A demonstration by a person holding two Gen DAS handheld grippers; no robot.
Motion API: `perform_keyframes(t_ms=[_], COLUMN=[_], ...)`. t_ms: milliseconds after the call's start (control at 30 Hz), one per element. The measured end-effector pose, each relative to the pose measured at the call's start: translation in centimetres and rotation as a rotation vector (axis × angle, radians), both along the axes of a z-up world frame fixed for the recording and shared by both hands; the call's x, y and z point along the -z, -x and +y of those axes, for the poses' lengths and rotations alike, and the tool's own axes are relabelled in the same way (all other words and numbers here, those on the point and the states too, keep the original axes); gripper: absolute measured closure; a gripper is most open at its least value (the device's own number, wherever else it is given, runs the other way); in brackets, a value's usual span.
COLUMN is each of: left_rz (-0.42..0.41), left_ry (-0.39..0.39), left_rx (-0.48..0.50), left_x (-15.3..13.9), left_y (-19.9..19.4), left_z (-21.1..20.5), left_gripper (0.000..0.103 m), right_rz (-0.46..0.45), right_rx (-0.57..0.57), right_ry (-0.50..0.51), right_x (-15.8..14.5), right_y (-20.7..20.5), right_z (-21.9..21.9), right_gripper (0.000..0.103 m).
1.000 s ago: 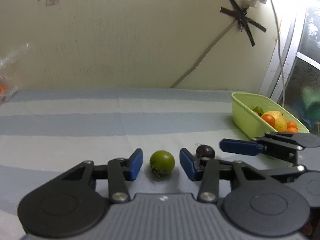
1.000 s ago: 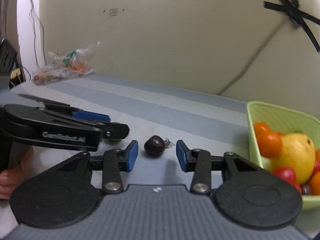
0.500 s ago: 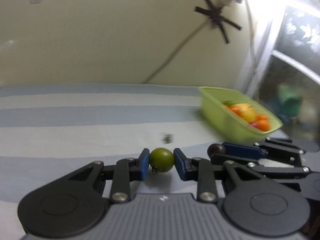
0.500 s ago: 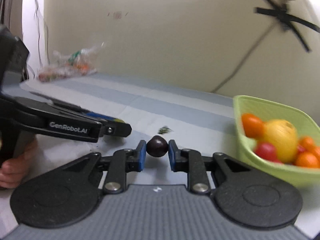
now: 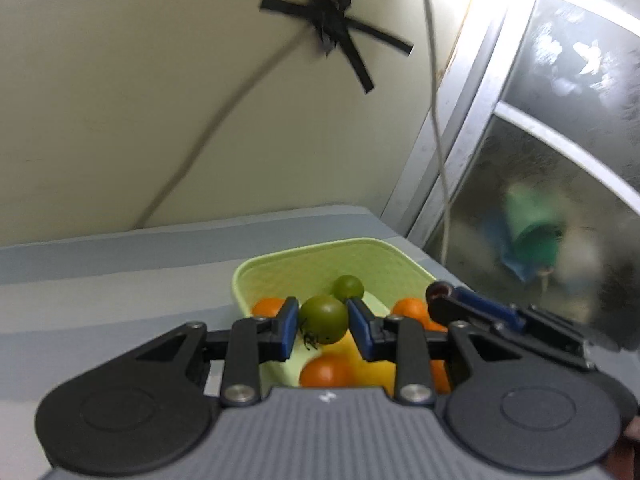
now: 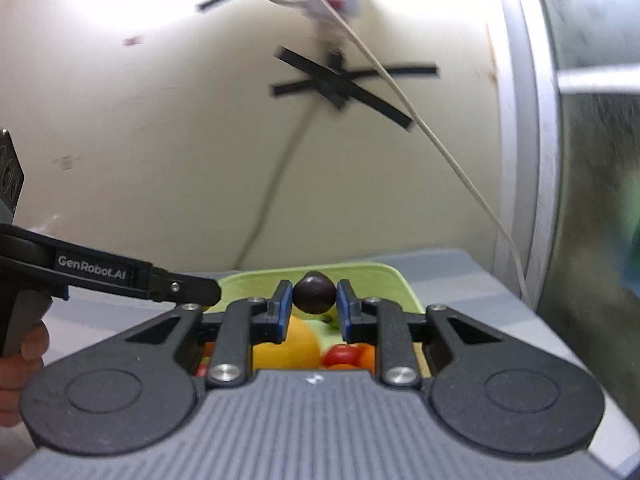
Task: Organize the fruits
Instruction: 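Carry both tomatoes over the basket and open both grippers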
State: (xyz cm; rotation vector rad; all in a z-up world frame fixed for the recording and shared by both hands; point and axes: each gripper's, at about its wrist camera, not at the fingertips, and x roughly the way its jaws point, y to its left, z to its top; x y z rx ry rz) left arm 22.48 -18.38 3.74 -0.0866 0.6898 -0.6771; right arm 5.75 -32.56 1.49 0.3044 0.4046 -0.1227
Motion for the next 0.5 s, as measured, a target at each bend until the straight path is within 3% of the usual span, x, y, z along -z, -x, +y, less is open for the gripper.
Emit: perform_keyframes(t_ms=[133,167,200,233,267,500], left_rz=[0.064,0.071,0.069,0.059,0.053,0.012], left_ry=[-0.011,-0.008,-0.002,0.001,0.003,0.074], left_rx=[0.008,0.009,0.006,-0.002,-0.011,-0.086], left_x=[1.3,1.5,1.6,1.7,1.6,-0.3], left_y=[-2.2,-2.5,-2.6,-2.6,-2.6,-0.2], left_z=[-1.8,-2.0,-2.1,-2.1,-2.2,1.4], left_gripper=[0.073,0.064,0.062,0.057,0.055,0.055], right_rz=[0.023,0.025,0.022,0.019,0.008,-0.076], right_rx=[-0.024,-0.035,-0.036,-0.032,-0.028,0.069], right_ry=[-0.020,-0.021,-0.019,-0.013,-0.013,-0.068], right_x=[1.6,1.7,1.8,1.8,1.8,1.0], right_y=[-1.5,-1.7,-1.6,-1.7,-1.6,1.2], right_z=[-0.4,-0.3,-0.4,-0.5,-0.7,-3.7], right_gripper=[0.075,0.075,0.073,0.065,0.060,0.061])
